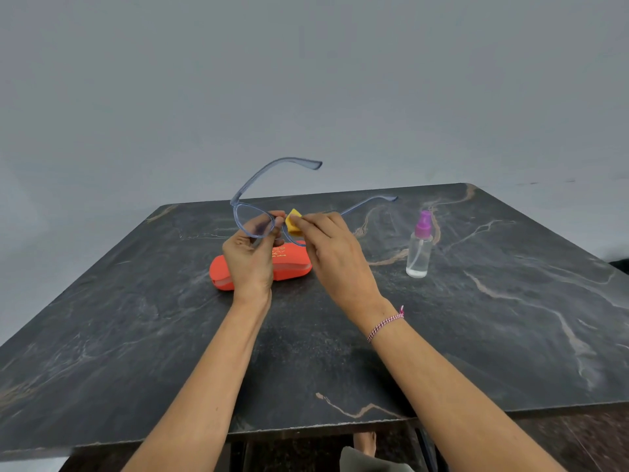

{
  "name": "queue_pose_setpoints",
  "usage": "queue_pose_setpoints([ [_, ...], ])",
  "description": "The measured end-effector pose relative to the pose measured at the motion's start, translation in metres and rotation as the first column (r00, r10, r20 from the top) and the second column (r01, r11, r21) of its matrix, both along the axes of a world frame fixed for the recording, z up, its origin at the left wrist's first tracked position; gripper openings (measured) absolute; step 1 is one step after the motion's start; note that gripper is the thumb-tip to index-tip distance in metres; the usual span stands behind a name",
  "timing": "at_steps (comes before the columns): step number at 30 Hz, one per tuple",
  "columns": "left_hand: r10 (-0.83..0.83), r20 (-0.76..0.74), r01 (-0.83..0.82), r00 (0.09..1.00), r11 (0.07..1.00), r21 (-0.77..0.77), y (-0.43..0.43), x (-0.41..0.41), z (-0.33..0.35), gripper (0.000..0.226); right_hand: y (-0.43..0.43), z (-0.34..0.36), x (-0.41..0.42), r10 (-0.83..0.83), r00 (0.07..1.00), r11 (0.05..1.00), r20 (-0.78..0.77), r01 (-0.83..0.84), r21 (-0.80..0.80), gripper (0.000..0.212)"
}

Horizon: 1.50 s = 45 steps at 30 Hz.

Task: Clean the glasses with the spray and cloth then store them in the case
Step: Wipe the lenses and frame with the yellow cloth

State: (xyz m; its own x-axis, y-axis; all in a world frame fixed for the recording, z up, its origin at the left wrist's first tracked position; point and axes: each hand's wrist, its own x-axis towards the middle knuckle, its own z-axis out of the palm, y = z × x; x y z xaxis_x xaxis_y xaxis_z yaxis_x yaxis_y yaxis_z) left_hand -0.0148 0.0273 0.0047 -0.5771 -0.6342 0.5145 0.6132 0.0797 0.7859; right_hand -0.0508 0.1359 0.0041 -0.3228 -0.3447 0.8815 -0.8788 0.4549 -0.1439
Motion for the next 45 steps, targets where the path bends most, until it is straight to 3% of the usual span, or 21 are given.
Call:
queue_pose_setpoints([
  [4,-0.001,-0.006,0.001,1.000,1.000,0.003,0.000,0.000,0.000,0.015,0.002,0.001,0.003,0.022,1.000,0.999,0.003,-0.022,0.037,0.039],
  [10,0.037,-0.030,-0.035,0.999,0.998,0.045,-0.002,-0.001,-0.002,0.012,0.005,0.004,0.003,-0.219,0.971,0.969,-0.095,0.228,0.095,0.018],
  [18,0.078,-0.012,-0.078,0.997,0.996,0.045,-0.003,-0.002,-0.003,0.006,0.007,0.004,0.006,0.010,0.999,0.993,0.033,-0.014,0.119,0.028],
  [25,0.071,-0.049,-0.066,0.996,0.992,0.106,-0.007,-0.003,0.000,0.009,0.013,0.005,-0.003,-0.121,0.993,0.991,0.003,0.121,0.049,0.016],
  [30,0.079,-0.052,-0.073,0.995,0.991,0.109,-0.009,-0.003,0.000,0.010,0.008,0.004,0.004,0.026,0.999,0.991,-0.019,-0.023,0.132,0.026],
  [34,0.064,-0.059,-0.058,0.996,0.993,0.105,-0.007,-0.003,0.000,0.011,0.012,0.005,-0.001,-0.099,0.995,0.992,-0.012,0.099,0.075,0.018],
  [36,0.056,-0.057,-0.049,0.997,0.993,0.103,-0.007,-0.003,0.000,0.009,0.011,0.003,-0.003,-0.125,0.992,0.989,-0.010,0.125,0.074,0.024],
  [39,0.044,-0.043,-0.041,0.998,0.996,0.075,-0.004,-0.002,0.001,0.007,0.004,0.003,-0.001,-0.057,0.997,0.995,0.052,0.053,0.078,0.038],
  [45,0.048,-0.025,-0.047,0.999,0.998,0.049,-0.003,-0.002,-0.001,0.008,0.004,0.004,0.004,0.056,0.996,0.994,0.066,-0.062,0.094,0.034],
])
